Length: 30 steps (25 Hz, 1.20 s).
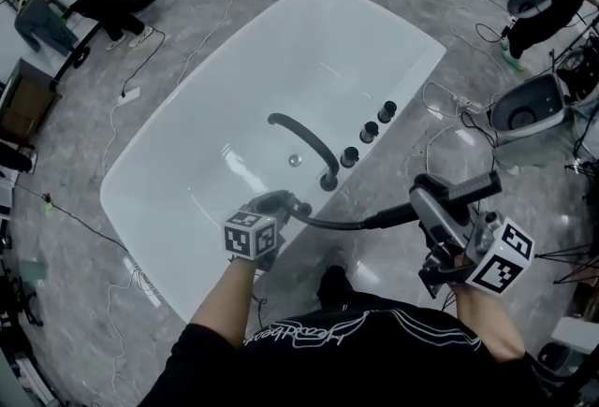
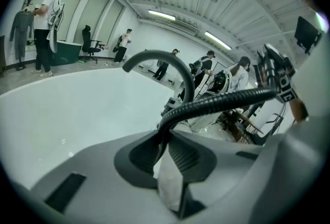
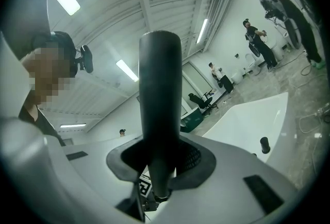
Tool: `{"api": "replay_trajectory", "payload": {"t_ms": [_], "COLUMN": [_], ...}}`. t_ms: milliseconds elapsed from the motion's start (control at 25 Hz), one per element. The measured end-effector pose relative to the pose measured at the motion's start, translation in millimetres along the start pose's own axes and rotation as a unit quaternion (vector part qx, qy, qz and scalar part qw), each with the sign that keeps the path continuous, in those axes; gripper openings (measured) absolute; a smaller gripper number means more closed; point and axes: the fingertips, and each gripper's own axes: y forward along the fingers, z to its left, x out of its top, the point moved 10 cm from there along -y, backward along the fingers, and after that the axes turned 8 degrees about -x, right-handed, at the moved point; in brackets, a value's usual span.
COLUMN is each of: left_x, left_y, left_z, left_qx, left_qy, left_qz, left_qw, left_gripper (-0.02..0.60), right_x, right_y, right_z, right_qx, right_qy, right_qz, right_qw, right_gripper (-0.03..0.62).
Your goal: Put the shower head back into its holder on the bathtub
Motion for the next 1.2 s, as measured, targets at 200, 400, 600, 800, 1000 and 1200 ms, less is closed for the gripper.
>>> {"api": "replay_trajectory", "payload": {"t_ms": [200,400,600,800,1000,1200], "left_x": [-33,-58,-66,-74,-72,-57], "left_y": [25,49,65,73,60,15], "left_z": [6,-1,-4,-8,-25,-47], "left_qx": [0.008,0.017,0.021,0.018,0.013,0.002], "left_qy": [-0.014,-0.020,-0.005,-0.010,-0.015,-0.029], "left_qz": [0.052,0.088,0.109,0.117,0.106,0.061], "left_qw": [0.9985,0.9958,0.9938,0.9929,0.9941,0.9977], "left_gripper": [0.058,0.058,0.060,0.126,0.144,0.143], "right_x": [-5,-8,-9,-13,-15,-32], "right_y": [11,12,12,12,12,25], "right_z": [-1,-8,-12,-14,-19,-19], "right_qx": [0.003,0.004,0.006,0.005,-0.003,-0.010], "right_qy": [-0.002,-0.005,-0.008,-0.014,-0.037,-0.058], "right_qz": [0.017,0.034,0.041,0.049,0.056,0.071], "right_qw": [1.000,0.999,0.999,0.999,0.998,0.996], "right_gripper": [0.107,0.107,0.107,0.107,0.107,0.107]}}
